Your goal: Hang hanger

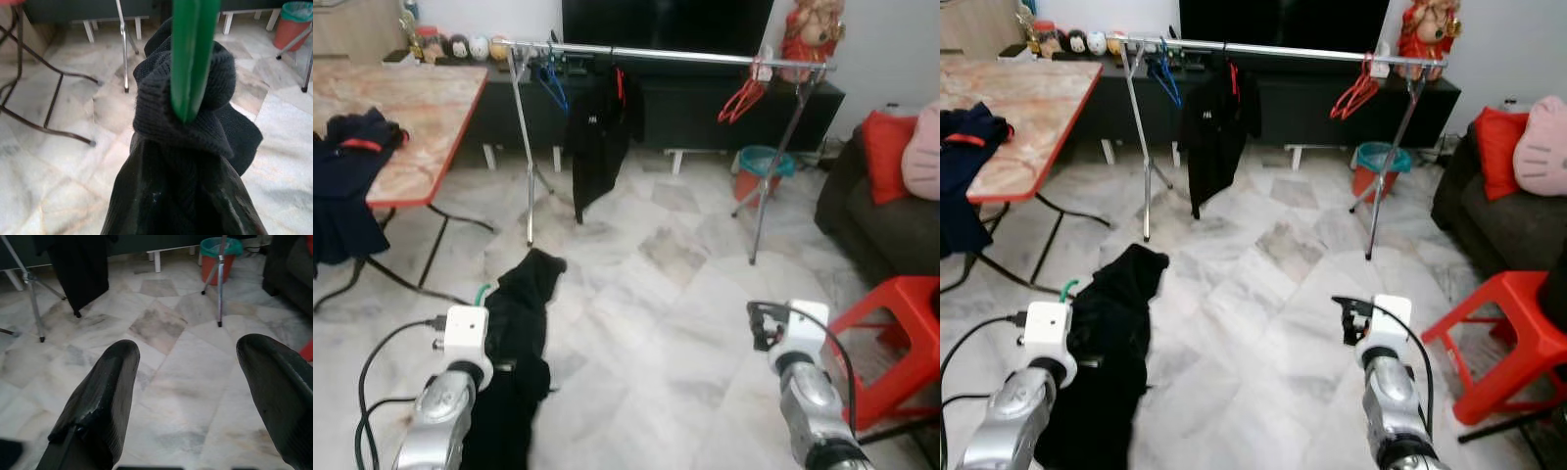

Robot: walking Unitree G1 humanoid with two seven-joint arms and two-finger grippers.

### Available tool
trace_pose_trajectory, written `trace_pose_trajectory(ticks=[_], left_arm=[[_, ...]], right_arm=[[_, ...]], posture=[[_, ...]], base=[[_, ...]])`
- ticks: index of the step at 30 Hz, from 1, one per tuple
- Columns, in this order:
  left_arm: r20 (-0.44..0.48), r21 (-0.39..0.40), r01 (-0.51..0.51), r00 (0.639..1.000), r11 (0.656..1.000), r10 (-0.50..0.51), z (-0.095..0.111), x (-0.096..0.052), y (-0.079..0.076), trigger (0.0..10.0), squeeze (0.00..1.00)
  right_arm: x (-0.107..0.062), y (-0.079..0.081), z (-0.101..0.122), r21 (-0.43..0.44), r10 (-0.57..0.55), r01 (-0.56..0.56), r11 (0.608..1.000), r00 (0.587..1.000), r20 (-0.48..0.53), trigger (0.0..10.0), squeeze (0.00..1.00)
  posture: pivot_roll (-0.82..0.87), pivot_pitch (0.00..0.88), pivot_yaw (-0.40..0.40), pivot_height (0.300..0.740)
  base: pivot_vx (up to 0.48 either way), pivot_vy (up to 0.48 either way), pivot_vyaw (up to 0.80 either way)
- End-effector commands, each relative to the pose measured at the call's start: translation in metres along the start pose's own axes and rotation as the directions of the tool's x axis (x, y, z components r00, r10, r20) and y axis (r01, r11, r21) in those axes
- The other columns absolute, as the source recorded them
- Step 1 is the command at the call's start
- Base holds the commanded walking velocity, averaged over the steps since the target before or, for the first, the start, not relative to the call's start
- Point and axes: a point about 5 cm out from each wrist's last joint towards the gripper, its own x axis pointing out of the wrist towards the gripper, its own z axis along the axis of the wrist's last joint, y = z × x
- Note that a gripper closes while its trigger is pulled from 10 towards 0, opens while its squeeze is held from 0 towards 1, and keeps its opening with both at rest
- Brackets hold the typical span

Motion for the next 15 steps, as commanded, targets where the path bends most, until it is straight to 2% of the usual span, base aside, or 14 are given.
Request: trace_pose_trajectory(ticks=[1, 3, 10, 15], left_arm=[[0.046, -0.015, 0.010, 0.999, 1.000, -0.009, 0.007, 0.002, 0.001, 10.0, 0.00], [0.048, -0.019, 0.008, 0.999, 1.000, -0.007, 0.007, 0.002, 0.000, 10.0, 0.00], [0.033, -0.023, 0.038, 0.999, 0.999, -0.037, 0.004, 0.013, -0.011, 10.0, 0.00], [0.053, -0.032, 0.053, 0.997, 0.998, -0.051, 0.006, 0.014, -0.017, 10.0, 0.00]], right_arm=[[0.003, 0.002, 0.004, 0.017, -0.003, 0.003, 1.000, 1.000, 0.005, 10.0, 0.00], [0.003, 0.002, 0.004, 0.017, 0.000, 0.000, 1.000, 1.000, 0.008, 10.0, 0.00], [0.003, -0.004, 0.007, 0.029, -0.021, 0.021, 0.999, 0.999, 0.027, 10.0, 0.00], [0.003, -0.007, 0.008, 0.008, -0.013, 0.012, 1.000, 1.000, 0.024, 10.0, 0.00]], posture=[[0.09, 0.000, -0.029, 0.740], [0.09, 0.000, -0.028, 0.740], [0.06, 0.000, -0.028, 0.740], [0.07, 0.000, -0.046, 0.740]], base=[[0.000, 0.000, 0.00], [0.000, 0.000, 0.00], [0.316, 0.000, 0.00], [0.346, 0.000, 0.00]])
